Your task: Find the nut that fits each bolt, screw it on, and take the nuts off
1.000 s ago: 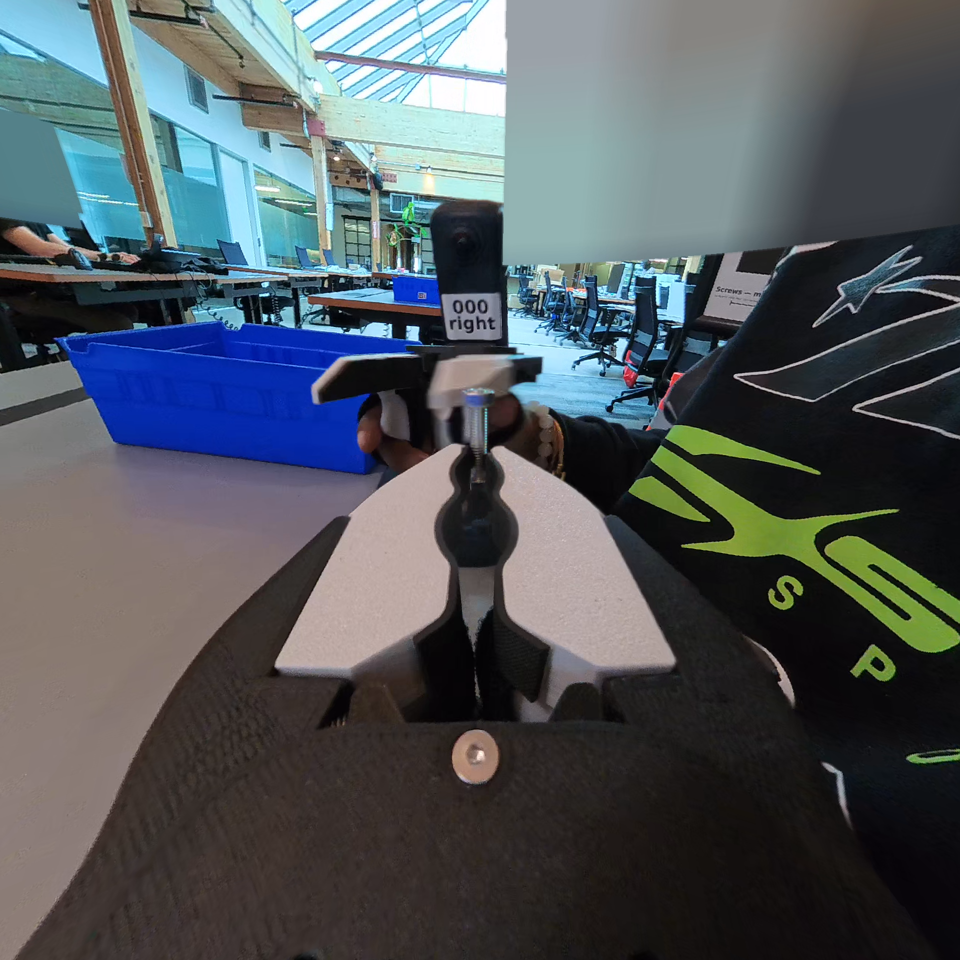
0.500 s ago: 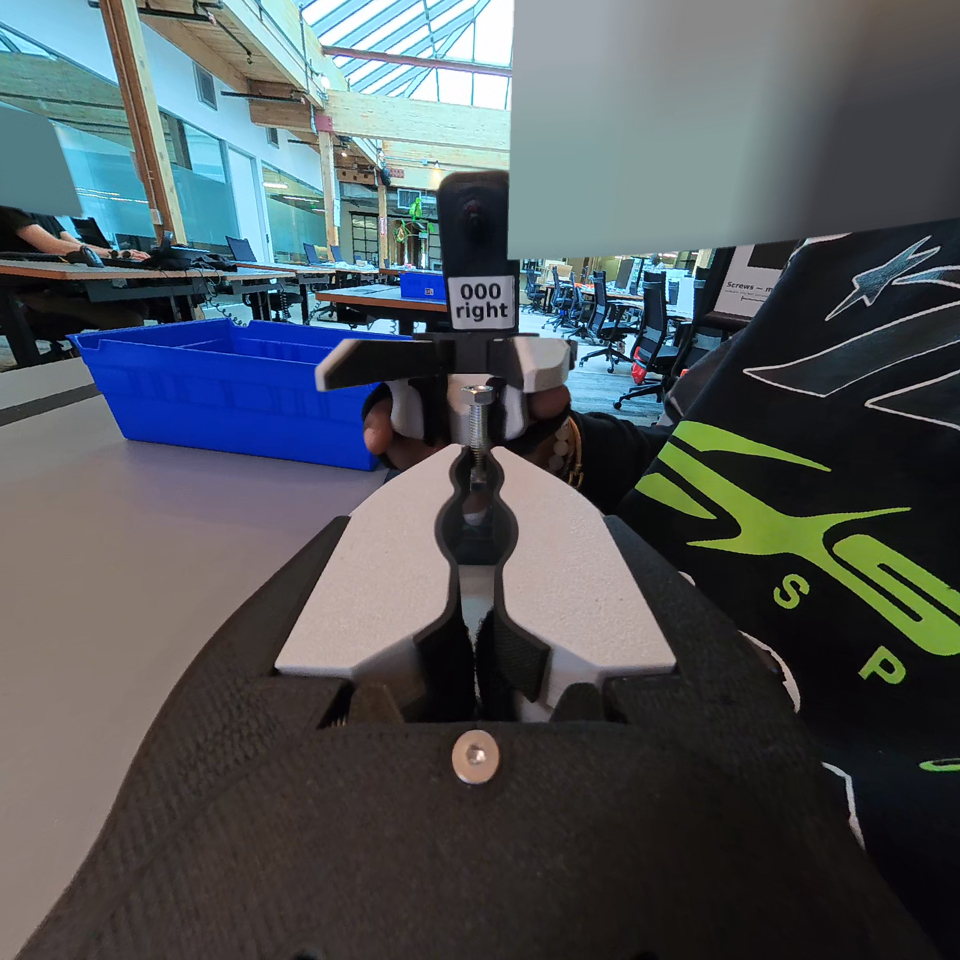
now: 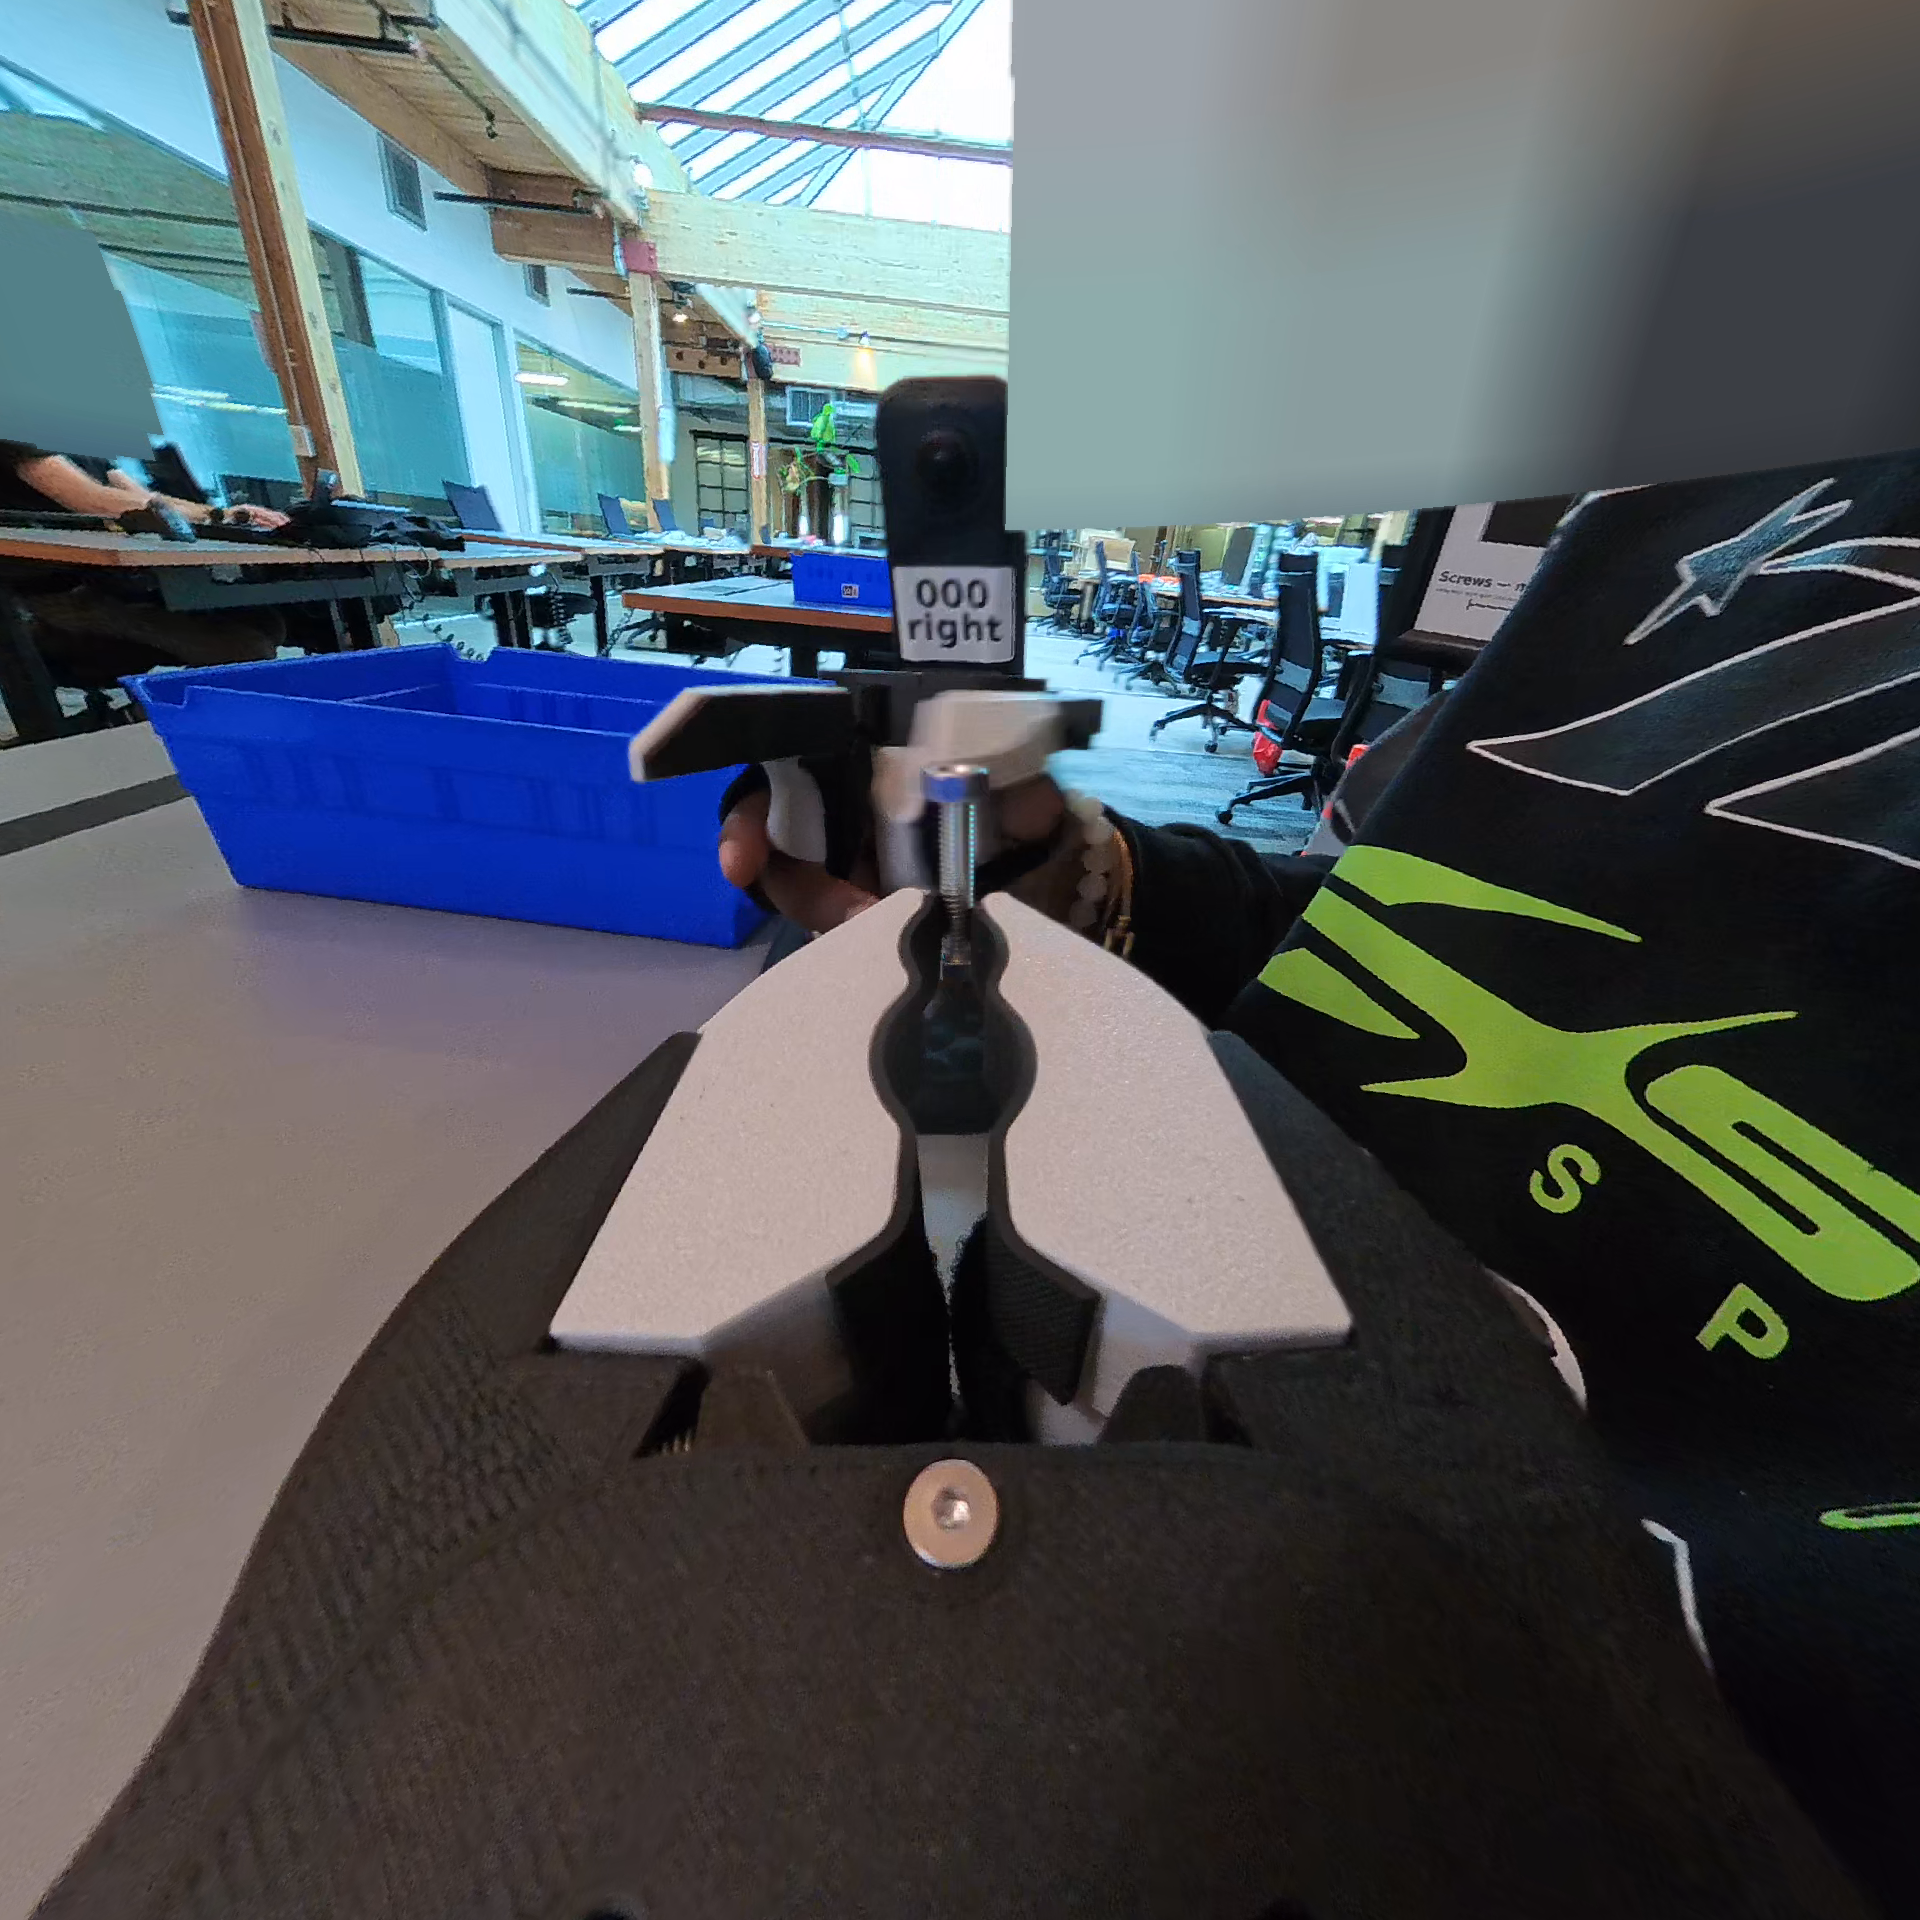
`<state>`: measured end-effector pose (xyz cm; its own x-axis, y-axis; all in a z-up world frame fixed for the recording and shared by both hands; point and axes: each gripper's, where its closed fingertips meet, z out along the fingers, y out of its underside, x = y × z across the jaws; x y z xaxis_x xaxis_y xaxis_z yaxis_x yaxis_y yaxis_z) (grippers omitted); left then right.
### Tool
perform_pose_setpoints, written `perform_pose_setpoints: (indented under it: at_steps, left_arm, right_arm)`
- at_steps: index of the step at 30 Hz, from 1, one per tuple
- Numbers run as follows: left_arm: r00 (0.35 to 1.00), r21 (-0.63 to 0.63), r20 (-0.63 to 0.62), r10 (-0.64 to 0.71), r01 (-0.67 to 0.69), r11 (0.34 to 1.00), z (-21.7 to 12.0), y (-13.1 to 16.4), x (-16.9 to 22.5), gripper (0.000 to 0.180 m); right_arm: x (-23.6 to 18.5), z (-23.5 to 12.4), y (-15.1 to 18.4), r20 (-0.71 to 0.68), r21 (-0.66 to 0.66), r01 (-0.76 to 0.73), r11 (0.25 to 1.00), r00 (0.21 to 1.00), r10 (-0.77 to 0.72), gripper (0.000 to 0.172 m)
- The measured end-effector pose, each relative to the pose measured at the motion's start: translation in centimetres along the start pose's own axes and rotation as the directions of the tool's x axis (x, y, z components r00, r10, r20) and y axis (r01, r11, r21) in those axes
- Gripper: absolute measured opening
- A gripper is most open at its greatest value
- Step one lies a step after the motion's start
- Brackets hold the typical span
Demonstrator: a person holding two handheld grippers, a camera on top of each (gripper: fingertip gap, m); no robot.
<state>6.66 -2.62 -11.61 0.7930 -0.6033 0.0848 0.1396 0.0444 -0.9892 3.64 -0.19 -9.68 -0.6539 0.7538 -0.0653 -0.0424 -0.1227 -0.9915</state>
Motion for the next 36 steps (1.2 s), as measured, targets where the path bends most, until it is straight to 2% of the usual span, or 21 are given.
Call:
perform_pose_setpoints:
  at_steps: [1, 3, 7, 11, 14, 20, 28, 31, 36]
  left_arm:
    - [1.0, 0.004, -0.006, 0.006, -0.006, 1.0, 0.0, -0.1, 0.1, 0.005]
    - [1.0, -0.003, 0.005, 0.003, -0.003, 1.0, 0.0, 0.0, 0.0, 0.005]
    - [1.0, -0.003, 0.006, 0.001, -0.001, 1.0, 0.0, 0.0, -0.1, 0.005]
    - [1.0, -0.008, 0.009, 0.004, -0.004, 1.0, 0.1, 0.1, -0.1, 0.005]
    - [1.0, -0.006, 0.014, 0.003, -0.002, 1.0, 0.0, 0.1, -0.2, 0.005]
    - [1.0, -0.006, 0.016, 0.008, -0.008, 1.0, 0.0, 0.1, -0.1, 0.005]
    - [1.0, -0.002, 0.019, 0.004, -0.004, 1.0, 0.0, 0.0, -0.2, 0.005]
    - [1.0, -0.006, 0.023, 0.005, -0.005, 1.0, 0.0, 0.1, -0.2, 0.005]
    - [1.0, -0.013, 0.022, 0.009, -0.009, 1.0, 0.1, 0.2, -0.2, 0.005]
  right_arm:
    - [1.0, -0.7, 0.3, -0.057, -0.013, 0.013, 1.0, 0.998, -0.013, 0.036]
    - [2.2, -1.9, 0.7, -0.112, -0.04, 0.026, 0.999, 0.993, -0.03, 0.03]
    - [0.7, -2.0, -0.2, -0.039, 0.014, -0.002, 1.0, 0.999, 0.002, 0.037]
    - [-1.2, -0.4, -0.5, 0.056, 0.025, -0.011, 1.0, 0.998, 0.01, 0.05]
    - [-2.2, 0.8, -0.7, 0.086, 0.019, 0.009, 1.0, 0.996, -0.01, 0.051]
    - [-2.3, 1.9, -0.6, 0.077, -0.009, 0.029, 1.0, 0.997, -0.028, 0.046]
    - [-2.0, 0.9, -0.4, 0.076, -0.019, 0.035, 0.999, 0.997, -0.034, 0.046]
    - [-2.5, 0.7, -0.4, 0.101, -0.071, 0.05, 0.996, 0.994, -0.043, 0.032]
    - [-3.0, 0.6, -0.2, 0.136, -0.144, 0.07, 0.987, 0.989, -0.05, 0.021]
